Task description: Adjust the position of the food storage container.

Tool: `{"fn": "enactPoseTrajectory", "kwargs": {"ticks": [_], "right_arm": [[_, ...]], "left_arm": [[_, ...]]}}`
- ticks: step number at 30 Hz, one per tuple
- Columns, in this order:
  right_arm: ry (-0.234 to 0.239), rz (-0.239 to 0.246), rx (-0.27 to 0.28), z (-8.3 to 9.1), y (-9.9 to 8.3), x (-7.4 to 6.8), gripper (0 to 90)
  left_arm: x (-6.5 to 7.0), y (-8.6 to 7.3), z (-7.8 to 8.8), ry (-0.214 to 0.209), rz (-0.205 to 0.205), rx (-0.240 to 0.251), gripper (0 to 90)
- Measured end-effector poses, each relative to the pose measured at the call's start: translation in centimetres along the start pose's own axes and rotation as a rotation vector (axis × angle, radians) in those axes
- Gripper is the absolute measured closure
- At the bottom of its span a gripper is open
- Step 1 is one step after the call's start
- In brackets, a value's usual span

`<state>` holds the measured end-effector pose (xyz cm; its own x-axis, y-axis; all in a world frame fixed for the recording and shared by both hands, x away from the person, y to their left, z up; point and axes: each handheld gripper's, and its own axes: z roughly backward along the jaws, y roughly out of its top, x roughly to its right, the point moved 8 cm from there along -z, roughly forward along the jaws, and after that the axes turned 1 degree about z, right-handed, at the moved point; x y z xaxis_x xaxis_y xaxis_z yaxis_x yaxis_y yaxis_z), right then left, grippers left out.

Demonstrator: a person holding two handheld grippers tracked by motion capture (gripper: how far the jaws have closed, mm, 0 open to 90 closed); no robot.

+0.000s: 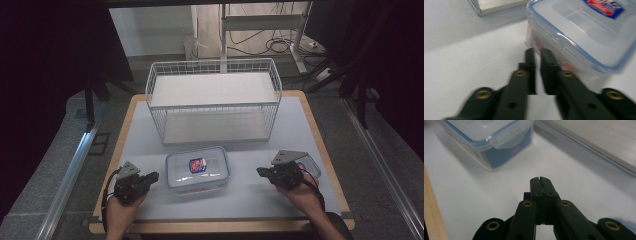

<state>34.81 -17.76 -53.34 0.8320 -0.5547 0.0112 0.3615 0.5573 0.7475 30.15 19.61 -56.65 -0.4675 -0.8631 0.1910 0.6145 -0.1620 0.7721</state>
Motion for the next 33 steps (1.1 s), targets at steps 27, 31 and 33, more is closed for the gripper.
{"fn": "enactPoseTrajectory", "kwargs": {"ticks": [27,31,33], "right_arm": [[-0.046,-0.100,-0.070,-2.7,0.5,0.7,89.6],[-0.060,-0.089,-0.074,-2.4,0.3,0.5,89.7],[-0.059,-0.092,-0.075,-2.4,0.2,0.4,89.7]], "left_arm": [[4.8,3.7,-7.3,-0.070,-0.099,-0.102,90.0],[5.2,3.5,-7.1,-0.067,-0.094,-0.107,90.0],[5.4,3.3,-7.0,-0.065,-0.087,-0.111,90.0]]}}
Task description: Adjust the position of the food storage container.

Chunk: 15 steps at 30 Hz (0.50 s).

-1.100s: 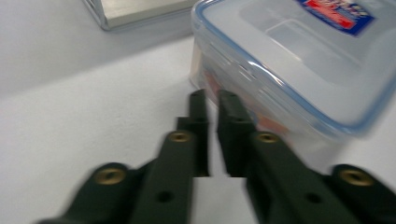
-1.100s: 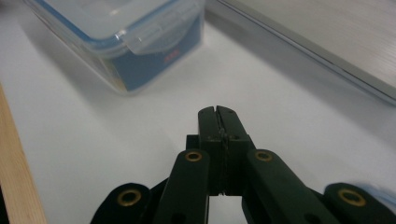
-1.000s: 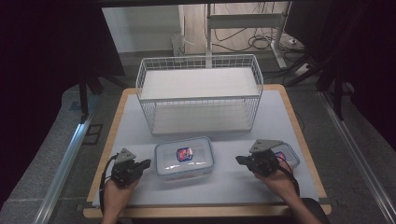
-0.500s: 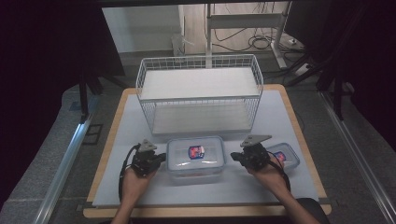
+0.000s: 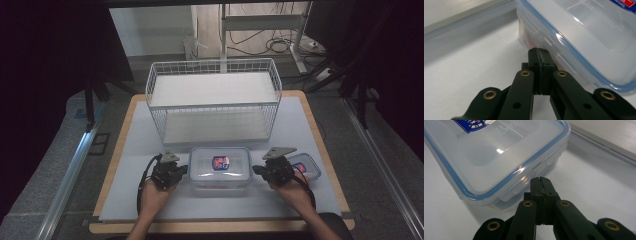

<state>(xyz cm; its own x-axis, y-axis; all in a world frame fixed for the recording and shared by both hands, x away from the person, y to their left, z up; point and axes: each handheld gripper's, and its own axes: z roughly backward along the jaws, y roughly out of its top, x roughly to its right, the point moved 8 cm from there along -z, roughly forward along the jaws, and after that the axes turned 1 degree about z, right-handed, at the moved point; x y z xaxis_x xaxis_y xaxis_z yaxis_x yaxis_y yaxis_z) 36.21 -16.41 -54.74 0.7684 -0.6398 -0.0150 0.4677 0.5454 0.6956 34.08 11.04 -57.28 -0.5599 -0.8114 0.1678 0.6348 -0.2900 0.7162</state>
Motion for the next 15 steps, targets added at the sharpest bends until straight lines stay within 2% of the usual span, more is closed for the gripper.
{"fn": "enactPoseTrajectory", "kwargs": {"ticks": [6,8,15], "right_arm": [[0.006,0.003,-0.009,0.1,-0.4,-0.4,89.7],[0.010,0.016,-0.027,0.0,-0.7,-0.6,89.7],[0.002,0.032,-0.025,0.1,-0.9,-0.9,89.7]], "left_arm": [[0.9,-0.8,0.7,-0.019,0.009,-0.005,90.0],[1.2,-1.1,0.9,-0.015,0.004,-0.009,90.0],[2.3,-2.1,1.8,-0.006,-0.011,-0.029,90.0]]}}
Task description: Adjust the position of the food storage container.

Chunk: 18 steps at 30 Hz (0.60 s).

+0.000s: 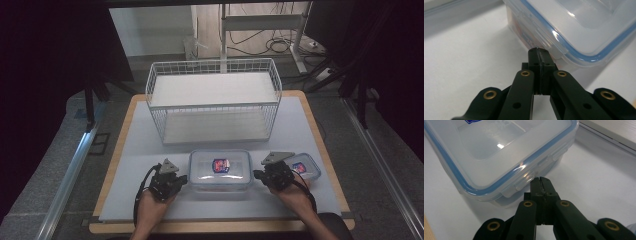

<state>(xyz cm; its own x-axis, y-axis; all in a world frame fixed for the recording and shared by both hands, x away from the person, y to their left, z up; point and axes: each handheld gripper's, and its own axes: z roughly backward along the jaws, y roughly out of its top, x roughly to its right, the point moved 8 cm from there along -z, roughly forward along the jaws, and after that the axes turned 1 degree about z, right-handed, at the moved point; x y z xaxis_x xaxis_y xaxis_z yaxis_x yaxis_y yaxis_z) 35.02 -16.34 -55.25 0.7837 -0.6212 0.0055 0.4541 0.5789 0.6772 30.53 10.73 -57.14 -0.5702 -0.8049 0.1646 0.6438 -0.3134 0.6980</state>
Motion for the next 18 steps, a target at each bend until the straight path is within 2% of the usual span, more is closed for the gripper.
{"fn": "enactPoseTrajectory", "kwargs": {"ticks": [3,5,6,7,8,10,11,13,15,18], "right_arm": [[0.001,-0.001,0.000,0.0,0.0,0.0,89.7],[0.001,-0.005,-0.005,0.0,0.0,0.0,89.7],[0.007,0.006,-0.010,0.1,-0.1,-0.1,89.6],[0.007,0.006,-0.010,0.1,-0.1,-0.1,89.6],[0.006,0.020,-0.007,0.3,-0.1,-0.1,89.6],[-0.009,0.038,0.010,1.3,-0.1,0.1,89.1],[-0.009,0.038,0.010,1.3,-0.1,0.1,89.1],[0.005,0.035,0.032,2.1,-0.2,0.2,84.8],[0.003,0.050,0.045,2.8,-0.5,0.4,76.9],[-0.009,0.053,0.082,3.6,-0.9,0.5,59.6]], "left_arm": [[0.2,-0.1,0.2,0.009,-0.016,-0.006,90.0],[0.1,-0.1,0.1,-0.005,-0.008,-0.004,90.0],[-0.1,-0.1,0.3,-0.031,-0.003,0.007,90.0],[-0.1,-0.1,0.3,-0.031,-0.003,0.007,89.2],[-0.5,0.0,0.8,-0.011,-0.008,0.022,89.2],[-1.1,0.0,1.6,0.044,-0.023,0.036,76.1],[-1.4,-0.1,2.0,0.052,-0.027,0.050,76.1],[-1.7,-0.3,2.9,0.050,-0.024,0.081,66.1],[-1.9,-0.7,3.5,0.059,-0.036,0.092,53.7],[-1.6,-1.4,4.0,0.055,-0.071,0.113,37.4]]}}
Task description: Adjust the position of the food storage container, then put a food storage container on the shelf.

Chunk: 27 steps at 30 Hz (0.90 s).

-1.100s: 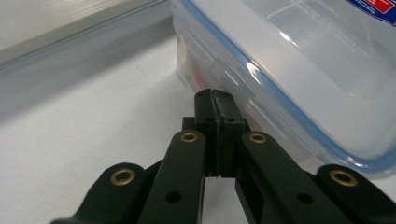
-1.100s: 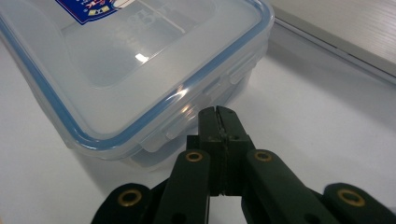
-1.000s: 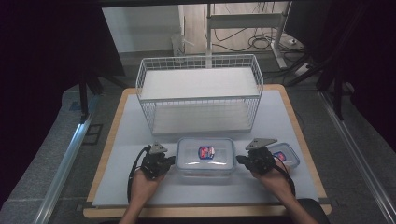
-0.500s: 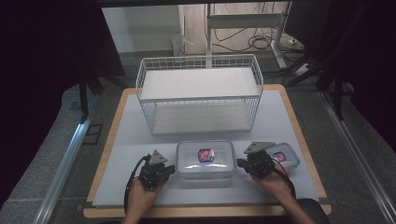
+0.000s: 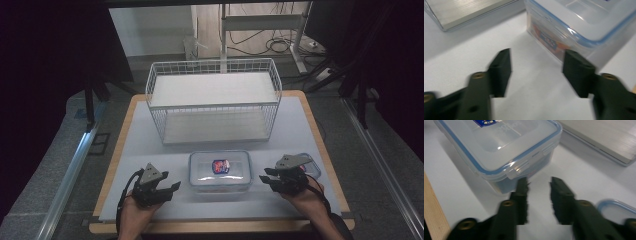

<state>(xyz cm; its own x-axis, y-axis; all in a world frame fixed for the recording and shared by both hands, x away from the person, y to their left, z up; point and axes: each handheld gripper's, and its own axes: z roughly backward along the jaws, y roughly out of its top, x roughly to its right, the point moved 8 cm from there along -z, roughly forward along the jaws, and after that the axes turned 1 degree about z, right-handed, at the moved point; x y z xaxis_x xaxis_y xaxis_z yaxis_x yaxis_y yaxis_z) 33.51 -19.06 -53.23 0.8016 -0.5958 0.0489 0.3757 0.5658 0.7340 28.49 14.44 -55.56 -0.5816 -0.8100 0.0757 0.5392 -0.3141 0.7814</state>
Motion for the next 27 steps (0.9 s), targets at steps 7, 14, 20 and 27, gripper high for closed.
{"fn": "enactPoseTrajectory", "kwargs": {"ticks": [7,14,20,27], "right_arm": [[-0.024,-0.015,0.008,0.0,-0.6,0.4,28.5],[-0.033,-0.019,0.016,0.0,-0.7,1.0,22.9],[-0.023,-0.038,0.014,-0.2,-0.7,1.1,20.1],[0.020,-0.077,0.025,-0.3,-0.3,0.9,13.6]], "left_arm": [[0.2,-0.2,0.4,-0.029,-0.011,0.009,13.1],[-0.4,-0.5,0.3,-0.027,0.013,0.004,11.4],[-0.2,-0.5,0.1,-0.055,0.021,-0.008,7.9],[0.2,-0.2,-0.6,-0.110,0.019,0.004,4.2]]}}
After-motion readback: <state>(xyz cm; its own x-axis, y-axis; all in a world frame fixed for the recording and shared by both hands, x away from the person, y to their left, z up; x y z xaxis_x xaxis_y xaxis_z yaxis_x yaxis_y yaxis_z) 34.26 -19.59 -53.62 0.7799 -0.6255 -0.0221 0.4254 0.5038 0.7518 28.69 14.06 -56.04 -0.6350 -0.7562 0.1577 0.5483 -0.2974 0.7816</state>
